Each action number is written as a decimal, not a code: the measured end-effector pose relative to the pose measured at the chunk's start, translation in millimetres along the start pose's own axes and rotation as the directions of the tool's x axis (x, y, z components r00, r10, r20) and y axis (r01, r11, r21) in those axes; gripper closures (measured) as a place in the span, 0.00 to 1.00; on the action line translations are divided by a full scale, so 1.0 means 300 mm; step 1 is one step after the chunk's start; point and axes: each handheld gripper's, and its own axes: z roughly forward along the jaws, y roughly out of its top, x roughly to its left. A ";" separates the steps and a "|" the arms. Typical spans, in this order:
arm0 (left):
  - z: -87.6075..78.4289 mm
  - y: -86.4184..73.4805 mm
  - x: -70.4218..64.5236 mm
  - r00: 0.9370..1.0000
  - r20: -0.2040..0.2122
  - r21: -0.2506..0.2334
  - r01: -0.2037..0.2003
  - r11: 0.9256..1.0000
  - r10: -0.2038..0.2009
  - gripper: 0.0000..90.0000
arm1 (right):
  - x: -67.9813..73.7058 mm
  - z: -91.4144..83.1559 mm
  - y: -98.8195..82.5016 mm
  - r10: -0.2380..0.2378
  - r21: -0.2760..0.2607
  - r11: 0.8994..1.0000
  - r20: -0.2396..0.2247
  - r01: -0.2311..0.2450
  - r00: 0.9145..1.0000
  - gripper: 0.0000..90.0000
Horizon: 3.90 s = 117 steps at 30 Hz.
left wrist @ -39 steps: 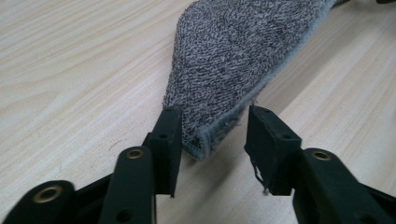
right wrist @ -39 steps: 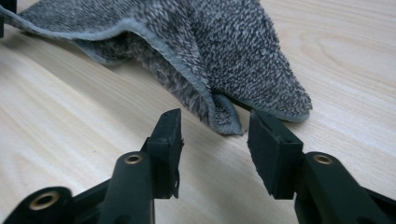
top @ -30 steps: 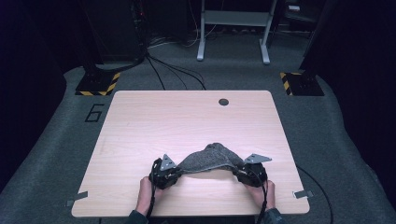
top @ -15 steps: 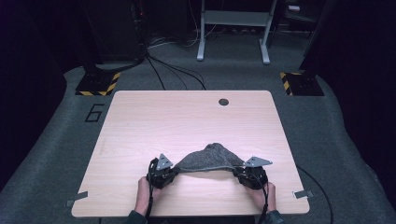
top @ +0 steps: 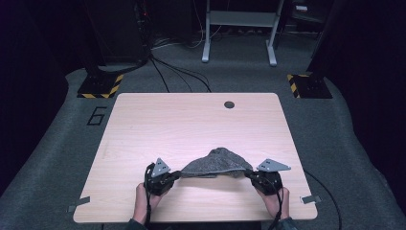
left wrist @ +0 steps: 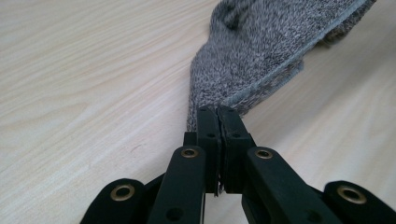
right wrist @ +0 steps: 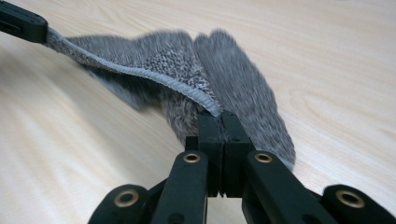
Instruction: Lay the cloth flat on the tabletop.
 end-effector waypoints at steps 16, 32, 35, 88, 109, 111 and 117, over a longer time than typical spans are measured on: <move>-0.037 0.024 0.014 1.000 -0.004 -0.007 0.017 1.000 -0.017 0.99 | 0.021 -0.064 0.057 -0.012 -0.010 1.000 -0.006 0.012 1.000 1.00; -0.039 0.659 0.334 0.973 -0.218 -0.137 -0.111 0.984 0.079 0.99 | -0.272 0.110 0.738 -0.146 -0.038 0.988 0.147 0.153 0.978 1.00; -0.090 0.673 0.311 0.963 -0.236 -0.141 -0.165 0.976 0.129 0.99 | -0.251 0.050 0.774 -0.163 -0.080 0.981 0.149 0.176 0.975 1.00; 0.219 0.064 0.172 0.979 -0.201 0.244 0.023 0.969 0.028 0.17 | -0.149 0.367 0.082 0.032 0.271 0.961 0.124 -0.065 0.992 0.07; 0.146 -0.005 0.137 0.983 -0.182 0.221 0.040 0.974 0.001 0.17 | -0.102 0.302 0.020 0.020 0.259 0.965 0.096 -0.045 0.995 0.06; 0.139 -0.012 0.129 0.984 -0.180 0.221 0.043 0.974 -0.003 0.17 | -0.095 0.296 0.016 0.017 0.260 0.965 0.092 -0.041 0.996 0.05; 0.117 -0.027 0.112 0.986 -0.164 0.230 0.031 0.973 0.007 0.17 | -0.079 0.277 0.000 0.005 0.257 0.966 0.083 -0.026 0.997 0.05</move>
